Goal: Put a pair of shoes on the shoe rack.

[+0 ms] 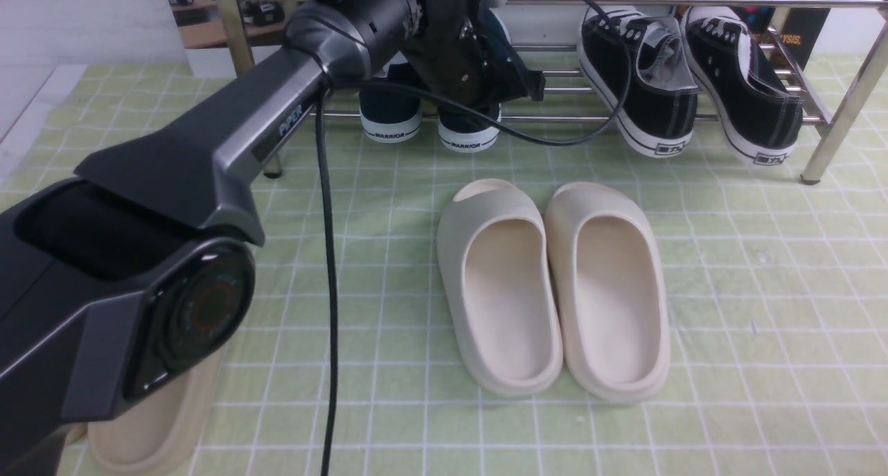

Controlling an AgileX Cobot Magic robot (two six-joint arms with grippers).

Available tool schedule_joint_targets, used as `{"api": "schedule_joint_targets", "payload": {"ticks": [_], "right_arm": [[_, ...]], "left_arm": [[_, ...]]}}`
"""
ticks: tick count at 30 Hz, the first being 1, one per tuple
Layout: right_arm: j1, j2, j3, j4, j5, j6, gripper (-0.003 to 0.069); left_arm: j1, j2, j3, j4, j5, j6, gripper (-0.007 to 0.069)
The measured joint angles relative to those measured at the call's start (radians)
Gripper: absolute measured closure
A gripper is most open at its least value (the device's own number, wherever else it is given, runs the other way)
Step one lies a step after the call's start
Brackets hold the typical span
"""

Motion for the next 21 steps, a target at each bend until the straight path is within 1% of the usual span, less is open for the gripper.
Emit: {"api": "schedule_joint_targets", "payload": {"ticks": [1,4,7,10,13,14,16,17,18,21], "right_arm": [[0.000,0.000,0.000,0.000,0.000,0.000,0.0419],[0.000,0.000,0.000,0.000,0.000,0.000,0.0419],[0.000,0.000,0.000,0.000,0.000,0.000,0.0419],[0.000,0.000,0.000,0.000,0.000,0.000,0.0419],[0.000,0.000,0.000,0.000,0.000,0.000,0.0419],[0.000,0.000,0.000,0.000,0.000,0.000,0.0419],[0.000,0.000,0.000,0.000,0.000,0.000,0.0419],[0.000,0.000,0.000,0.000,0.000,0.000,0.0419],[0.000,0.000,0.000,0.000,0.000,0.000,0.0419],[0.000,0.000,0.000,0.000,0.000,0.000,0.0419]], "left_arm": [[0.000,-0.008,0.001,-0.007,0.025,0.001,0.0638],[0.000,-0.067,0.002,-0.051,0.192,0.047,0.0638],[-0.001,-0.165,0.024,-0.074,0.250,0.104,0.0638],[-0.001,-0.288,0.072,-0.067,0.260,0.121,0.0638],[-0.001,-0.535,0.188,-0.016,0.263,0.130,0.0638],[-0.001,-0.535,0.197,-0.014,0.263,0.131,0.0638],[-0.001,-0.708,0.327,0.015,0.263,0.132,0.0638],[-0.001,-0.719,0.340,0.015,0.260,0.132,0.0638],[-0.001,-0.808,0.461,0.029,0.218,0.132,0.0638],[-0.001,-0.921,0.615,0.038,0.132,0.128,0.0638]]}}
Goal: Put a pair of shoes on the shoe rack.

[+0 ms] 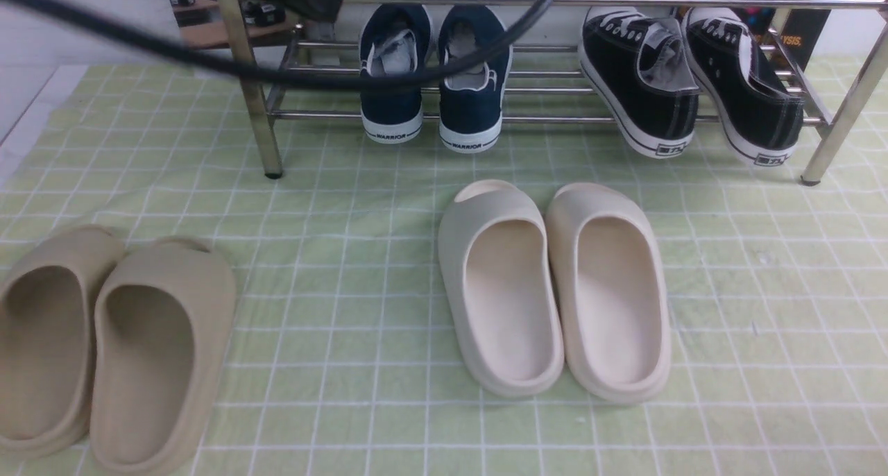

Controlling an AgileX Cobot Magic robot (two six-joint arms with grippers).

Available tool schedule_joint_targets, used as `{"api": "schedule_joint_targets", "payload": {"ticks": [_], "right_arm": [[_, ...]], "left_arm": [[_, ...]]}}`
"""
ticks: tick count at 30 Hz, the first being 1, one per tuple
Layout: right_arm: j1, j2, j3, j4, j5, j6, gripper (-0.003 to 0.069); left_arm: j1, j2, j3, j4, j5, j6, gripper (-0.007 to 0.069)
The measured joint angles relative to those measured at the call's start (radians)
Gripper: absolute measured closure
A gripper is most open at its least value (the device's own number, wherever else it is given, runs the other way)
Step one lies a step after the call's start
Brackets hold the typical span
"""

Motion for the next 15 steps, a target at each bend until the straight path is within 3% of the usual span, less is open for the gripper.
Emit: {"api": "schedule_joint_targets", "payload": {"ticks": [2,5,6,9,15], "right_arm": [[0.000,0.000,0.000,0.000,0.000,0.000,0.0419],[0.000,0.000,0.000,0.000,0.000,0.000,0.0419],[0.000,0.000,0.000,0.000,0.000,0.000,0.0419],[0.000,0.000,0.000,0.000,0.000,0.000,0.0419],[0.000,0.000,0.000,0.000,0.000,0.000,0.0419]], "left_arm": [[0.000,-0.149,0.231,0.003,-0.154,-0.025,0.0638],[0.000,-0.256,0.384,0.004,-0.271,-0.042,0.0638],[0.000,-0.377,0.552,0.004,-0.410,-0.056,0.0638],[0.000,-0.518,0.777,0.004,-0.585,-0.074,0.0638],[0.000,-0.719,1.158,0.001,-0.836,-0.101,0.0638]]}}
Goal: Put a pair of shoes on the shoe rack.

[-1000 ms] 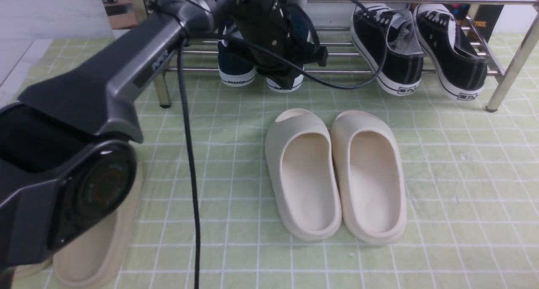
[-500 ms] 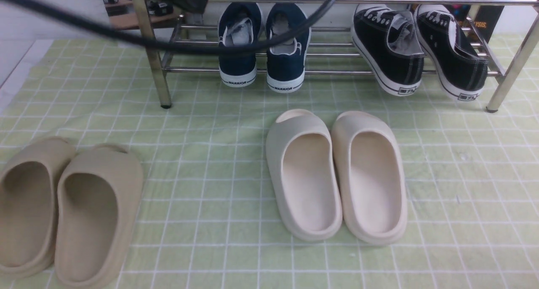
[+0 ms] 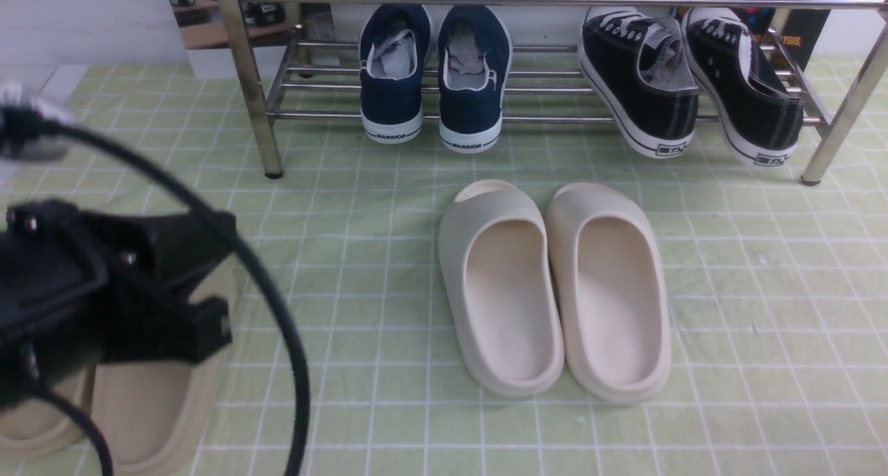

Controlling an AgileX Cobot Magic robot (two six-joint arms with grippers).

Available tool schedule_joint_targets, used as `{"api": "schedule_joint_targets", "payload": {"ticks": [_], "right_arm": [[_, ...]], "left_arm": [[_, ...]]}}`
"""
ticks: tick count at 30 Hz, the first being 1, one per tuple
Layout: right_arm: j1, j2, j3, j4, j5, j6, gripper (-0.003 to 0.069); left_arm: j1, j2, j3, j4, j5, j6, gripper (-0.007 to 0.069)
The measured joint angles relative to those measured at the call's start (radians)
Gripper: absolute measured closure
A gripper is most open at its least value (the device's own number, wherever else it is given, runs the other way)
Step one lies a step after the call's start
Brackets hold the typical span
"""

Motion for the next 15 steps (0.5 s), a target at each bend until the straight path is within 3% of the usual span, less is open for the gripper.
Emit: {"api": "schedule_joint_targets", "payload": {"ticks": [8,15], "right_arm": [[0.000,0.000,0.000,0.000,0.000,0.000,0.0419],[0.000,0.000,0.000,0.000,0.000,0.000,0.0419]], "left_arm": [[0.000,-0.045,0.275,-0.002,-0.047,0.001,0.0638],[0.002,-0.118,0.316,-0.082,0.016,0.001,0.0638]]}}
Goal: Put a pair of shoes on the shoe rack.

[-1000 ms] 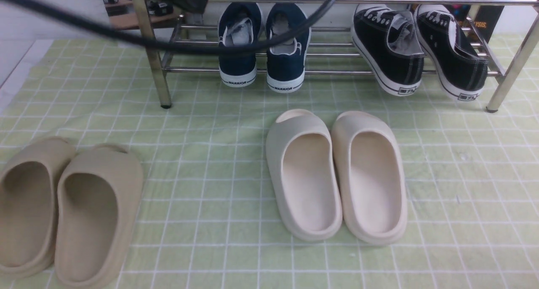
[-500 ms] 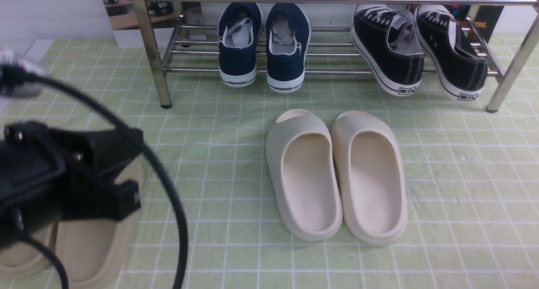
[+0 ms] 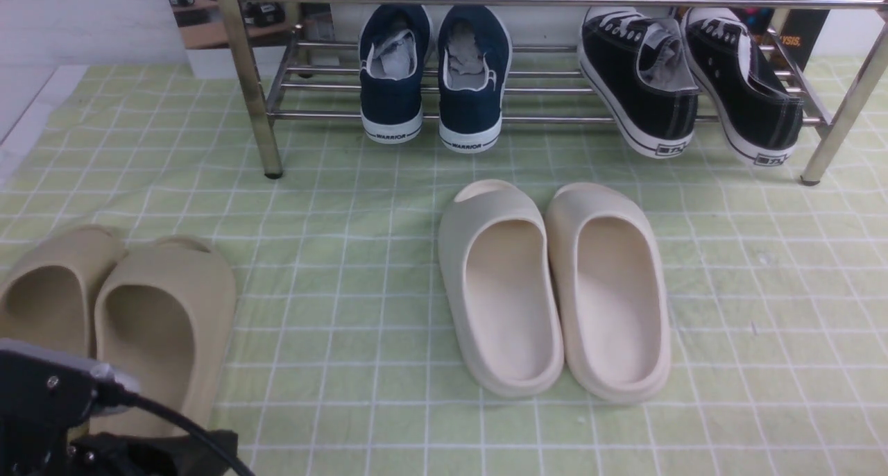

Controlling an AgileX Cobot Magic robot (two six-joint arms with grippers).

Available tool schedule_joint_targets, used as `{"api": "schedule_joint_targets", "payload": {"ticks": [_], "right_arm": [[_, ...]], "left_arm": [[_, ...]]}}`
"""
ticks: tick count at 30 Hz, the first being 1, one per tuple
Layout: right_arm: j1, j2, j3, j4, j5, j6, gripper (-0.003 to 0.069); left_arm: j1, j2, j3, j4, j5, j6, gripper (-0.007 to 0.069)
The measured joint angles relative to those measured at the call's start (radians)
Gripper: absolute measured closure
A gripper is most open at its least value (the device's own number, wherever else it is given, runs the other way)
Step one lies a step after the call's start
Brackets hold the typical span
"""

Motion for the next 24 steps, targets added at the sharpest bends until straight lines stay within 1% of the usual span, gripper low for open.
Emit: {"api": "schedule_joint_targets", "payload": {"ticks": [3,5,6,10,12,13,14,16,17,19,22,23,24], "right_arm": [[0.000,0.000,0.000,0.000,0.000,0.000,0.0419],[0.000,0.000,0.000,0.000,0.000,0.000,0.0419],[0.000,0.000,0.000,0.000,0.000,0.000,0.0419],[0.000,0.000,0.000,0.000,0.000,0.000,0.0419],[0.000,0.000,0.000,0.000,0.000,0.000,0.0419],[0.000,0.000,0.000,0.000,0.000,0.000,0.0419],[0.000,0.000,0.000,0.000,0.000,0.000,0.0419],[0.000,0.000,0.000,0.000,0.000,0.000,0.0419],[0.000,0.000,0.000,0.000,0.000,0.000,0.0419],[0.000,0.000,0.000,0.000,0.000,0.000,0.0419],[0.000,0.000,0.000,0.000,0.000,0.000,0.0419],[0.000,0.000,0.000,0.000,0.000,0.000,0.0419],[0.000,0.000,0.000,0.000,0.000,0.000,0.0419]], "left_arm": [[0.020,-0.083,0.014,0.013,-0.001,0.000,0.0638],[0.067,-0.205,0.040,0.053,-0.001,0.001,0.0638],[0.077,-0.225,0.042,0.056,-0.001,0.001,0.0638],[0.215,-0.430,0.113,0.093,-0.062,0.002,0.0638],[0.295,-0.514,0.159,0.097,-0.135,0.011,0.0638],[0.302,-0.520,0.169,0.096,-0.150,0.014,0.0638],[0.353,-0.560,0.212,0.096,-0.203,0.023,0.0638],[0.384,-0.571,0.243,0.097,-0.212,0.028,0.0637],[0.386,-0.571,0.243,0.097,-0.208,0.028,0.0637],[0.397,-0.572,0.250,0.102,-0.112,0.029,0.0637],[0.397,-0.572,0.254,0.103,-0.017,0.029,0.0636],[0.397,-0.572,0.256,0.100,0.058,0.029,0.0636],[0.397,-0.572,0.257,0.099,0.089,0.031,0.0634]]}}
